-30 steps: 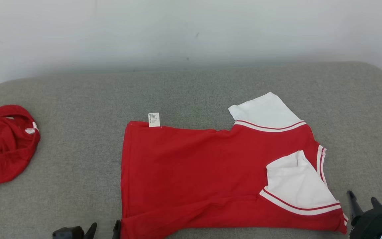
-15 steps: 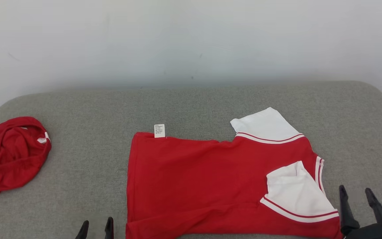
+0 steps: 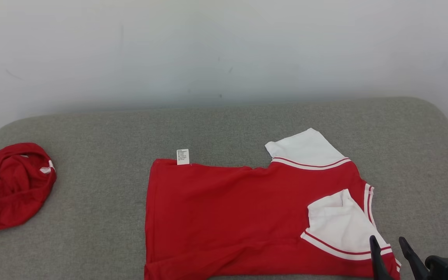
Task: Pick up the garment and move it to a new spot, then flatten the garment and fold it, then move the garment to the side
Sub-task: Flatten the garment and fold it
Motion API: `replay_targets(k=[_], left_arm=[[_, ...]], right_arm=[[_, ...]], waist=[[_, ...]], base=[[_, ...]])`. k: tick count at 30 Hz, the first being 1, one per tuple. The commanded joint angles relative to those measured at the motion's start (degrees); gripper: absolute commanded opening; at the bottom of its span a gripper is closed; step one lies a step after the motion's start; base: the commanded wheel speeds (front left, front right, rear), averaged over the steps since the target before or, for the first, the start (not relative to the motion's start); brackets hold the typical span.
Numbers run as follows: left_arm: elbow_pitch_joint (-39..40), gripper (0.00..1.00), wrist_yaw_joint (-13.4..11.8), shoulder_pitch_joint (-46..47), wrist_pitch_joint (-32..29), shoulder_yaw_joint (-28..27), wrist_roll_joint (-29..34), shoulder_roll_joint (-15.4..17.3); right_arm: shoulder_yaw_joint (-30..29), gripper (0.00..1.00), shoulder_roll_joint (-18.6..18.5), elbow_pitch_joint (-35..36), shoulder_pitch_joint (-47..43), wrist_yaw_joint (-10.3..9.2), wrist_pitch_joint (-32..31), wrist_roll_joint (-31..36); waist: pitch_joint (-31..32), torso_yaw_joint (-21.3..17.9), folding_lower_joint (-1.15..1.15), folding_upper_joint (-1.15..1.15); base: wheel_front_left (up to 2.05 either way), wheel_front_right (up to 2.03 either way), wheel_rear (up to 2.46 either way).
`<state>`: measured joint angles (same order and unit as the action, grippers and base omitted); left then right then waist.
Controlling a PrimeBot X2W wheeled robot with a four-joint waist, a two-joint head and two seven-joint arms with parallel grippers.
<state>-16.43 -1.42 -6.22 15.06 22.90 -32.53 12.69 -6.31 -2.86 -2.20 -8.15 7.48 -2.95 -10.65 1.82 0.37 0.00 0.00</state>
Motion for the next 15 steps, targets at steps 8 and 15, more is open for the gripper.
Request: replay_targets(k=[8,15], left_arm=[[-6.9,1.00,1.8,4.6,0.1,0.5,1.7,-2.4],[-9.8,0.00,2.9,6.6,0.1,-0.8,1.9,-3.0]], right_arm=[[0.8,1.00,0.0,-0.2,0.8,0.00,0.2,-0.6],[0.9,1.00,0.0,-0.2,1.0,0.00,0.3,-0.9]], waist=[[-0.9,-1.3,0.00,0.00],[-1.4,-2.2,0.00,0.00]], base=[[0.00,0.00,0.00],[0.00,0.00,0.00]])
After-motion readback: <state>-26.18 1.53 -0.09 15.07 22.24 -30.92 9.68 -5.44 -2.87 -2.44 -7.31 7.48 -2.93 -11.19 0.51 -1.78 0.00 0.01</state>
